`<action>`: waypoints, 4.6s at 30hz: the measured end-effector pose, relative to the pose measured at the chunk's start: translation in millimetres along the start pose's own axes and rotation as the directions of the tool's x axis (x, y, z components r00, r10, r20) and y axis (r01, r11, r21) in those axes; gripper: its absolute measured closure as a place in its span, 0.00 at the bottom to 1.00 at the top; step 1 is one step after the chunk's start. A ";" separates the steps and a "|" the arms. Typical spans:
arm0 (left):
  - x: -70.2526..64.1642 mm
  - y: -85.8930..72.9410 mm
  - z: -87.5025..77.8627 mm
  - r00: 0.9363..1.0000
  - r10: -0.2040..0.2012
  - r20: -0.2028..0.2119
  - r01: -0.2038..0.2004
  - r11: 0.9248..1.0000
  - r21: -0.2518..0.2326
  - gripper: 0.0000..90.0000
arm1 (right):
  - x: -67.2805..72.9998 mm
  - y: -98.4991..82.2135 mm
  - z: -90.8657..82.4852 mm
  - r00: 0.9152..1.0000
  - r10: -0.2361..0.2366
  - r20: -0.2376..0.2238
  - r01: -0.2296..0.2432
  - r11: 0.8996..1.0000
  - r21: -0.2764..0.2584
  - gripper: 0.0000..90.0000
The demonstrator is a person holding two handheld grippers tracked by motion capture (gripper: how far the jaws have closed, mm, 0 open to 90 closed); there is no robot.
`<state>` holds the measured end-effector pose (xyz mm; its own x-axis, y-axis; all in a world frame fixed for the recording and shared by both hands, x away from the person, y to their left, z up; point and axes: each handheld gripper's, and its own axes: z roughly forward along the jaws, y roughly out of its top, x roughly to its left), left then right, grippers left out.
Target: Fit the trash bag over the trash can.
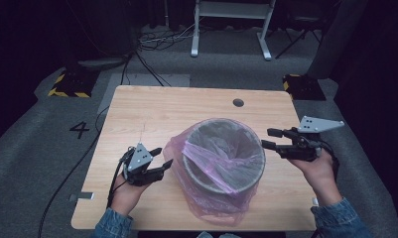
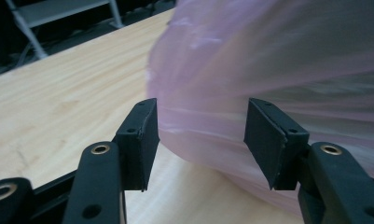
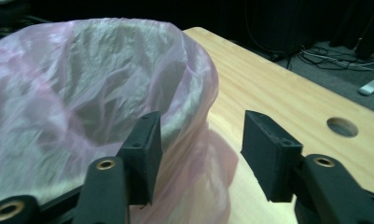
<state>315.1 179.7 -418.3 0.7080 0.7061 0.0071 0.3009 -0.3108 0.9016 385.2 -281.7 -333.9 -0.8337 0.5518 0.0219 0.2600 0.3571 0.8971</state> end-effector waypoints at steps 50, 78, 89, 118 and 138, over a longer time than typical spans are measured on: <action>-28.7 -30.0 85.5 0.983 0.158 0.091 -0.178 0.937 0.299 1.00 | -4.9 -81.8 57.5 0.972 0.204 -0.117 -0.173 0.957 0.232 1.00; 23.3 -55.9 15.8 0.989 0.019 -0.148 0.011 0.979 0.204 0.52 | 8.1 -8.9 -23.9 0.999 0.012 0.046 -0.012 1.000 -0.007 0.44; 33.9 -70.7 14.4 0.983 0.025 -0.183 0.023 0.967 0.255 0.51 | 19.1 41.8 -13.3 0.997 -0.071 -0.027 0.071 0.997 -0.013 0.40; 60.1 -85.2 20.2 0.980 -0.066 -0.189 0.116 0.956 0.270 0.48 | 45.4 92.2 55.5 0.981 -0.136 -0.135 0.152 0.982 0.114 0.16; 61.4 -85.4 20.2 0.979 -0.088 -0.186 0.137 0.953 0.270 0.47 | 72.2 80.0 118.5 0.985 -0.091 -0.144 0.122 0.967 0.224 0.32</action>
<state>345.8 236.8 -503.6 0.5476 0.8367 0.0083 0.5564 -0.3715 0.7432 403.6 -124.1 -312.9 -0.9154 0.4025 0.0040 0.2589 0.5810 0.7717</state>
